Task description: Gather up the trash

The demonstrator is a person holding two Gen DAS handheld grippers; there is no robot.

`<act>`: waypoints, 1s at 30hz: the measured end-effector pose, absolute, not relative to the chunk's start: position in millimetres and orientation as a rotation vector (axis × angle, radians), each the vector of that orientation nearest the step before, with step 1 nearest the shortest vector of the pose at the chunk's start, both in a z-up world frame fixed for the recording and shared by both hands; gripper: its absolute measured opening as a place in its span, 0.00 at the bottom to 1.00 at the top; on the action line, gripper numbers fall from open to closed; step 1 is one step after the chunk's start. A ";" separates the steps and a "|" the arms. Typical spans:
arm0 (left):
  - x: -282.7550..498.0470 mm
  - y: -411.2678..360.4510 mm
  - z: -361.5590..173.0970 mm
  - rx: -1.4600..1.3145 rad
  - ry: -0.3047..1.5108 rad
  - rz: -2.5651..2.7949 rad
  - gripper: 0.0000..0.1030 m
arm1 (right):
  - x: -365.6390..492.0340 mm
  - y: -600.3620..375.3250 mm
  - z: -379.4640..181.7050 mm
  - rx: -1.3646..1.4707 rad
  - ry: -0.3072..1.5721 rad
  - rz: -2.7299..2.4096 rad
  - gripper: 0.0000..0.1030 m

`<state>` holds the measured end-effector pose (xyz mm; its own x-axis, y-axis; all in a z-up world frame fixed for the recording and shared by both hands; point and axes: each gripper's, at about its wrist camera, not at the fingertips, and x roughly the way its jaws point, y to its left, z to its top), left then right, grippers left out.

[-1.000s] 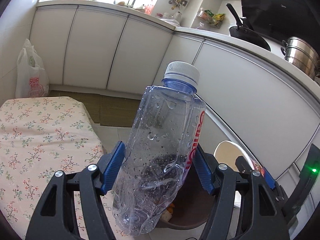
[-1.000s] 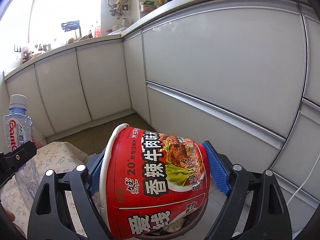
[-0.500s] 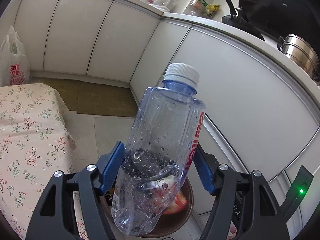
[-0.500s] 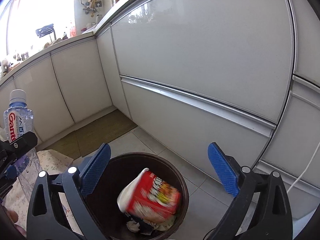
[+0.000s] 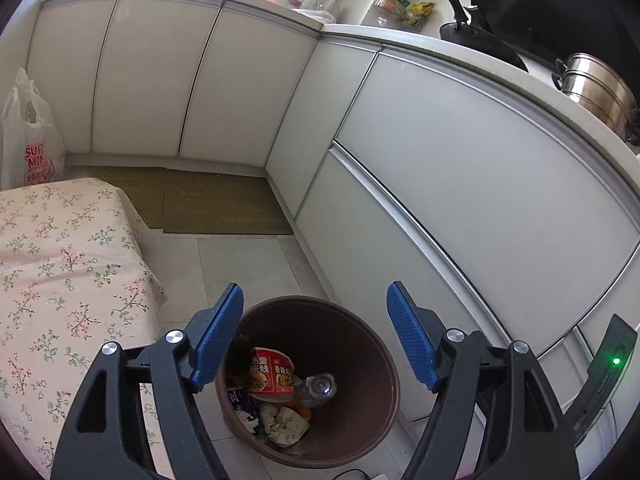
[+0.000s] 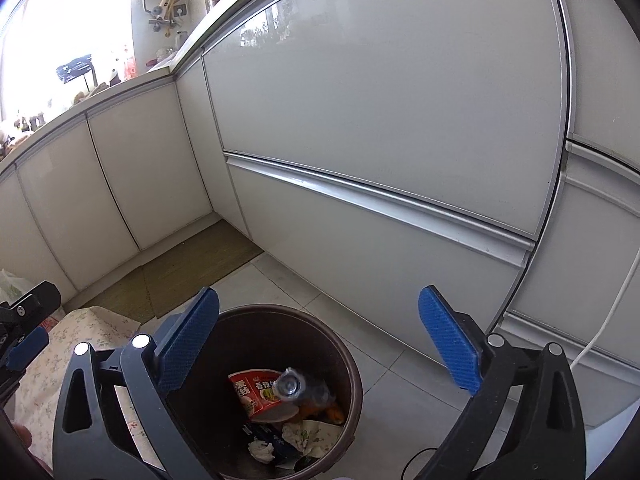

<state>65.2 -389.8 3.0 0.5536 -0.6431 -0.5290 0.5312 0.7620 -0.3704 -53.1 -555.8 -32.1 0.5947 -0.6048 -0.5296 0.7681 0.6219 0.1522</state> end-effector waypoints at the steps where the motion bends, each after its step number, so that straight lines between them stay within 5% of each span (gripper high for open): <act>1: 61.9 -387.6 4.9 -0.156 0.683 -0.684 0.72 | -53.8 -553.7 -30.5 0.385 0.458 -0.818 0.93; 7: 30.6 -354.4 23.3 -0.063 0.528 -0.540 0.93 | -69.3 -533.1 -21.7 0.375 0.461 -0.799 0.93; 14: -18.6 -299.5 48.6 0.035 0.329 -0.425 0.94 | -100.9 -479.9 2.3 0.304 0.359 -0.765 0.93; 21: -42.4 -254.0 52.3 0.085 0.406 -0.377 0.94 | -140.9 -409.8 12.2 0.157 0.238 -0.802 0.93; 30: -82.4 -199.7 23.4 0.120 0.333 -0.324 0.94 | -147.3 -361.6 1.5 0.168 0.297 -0.734 0.93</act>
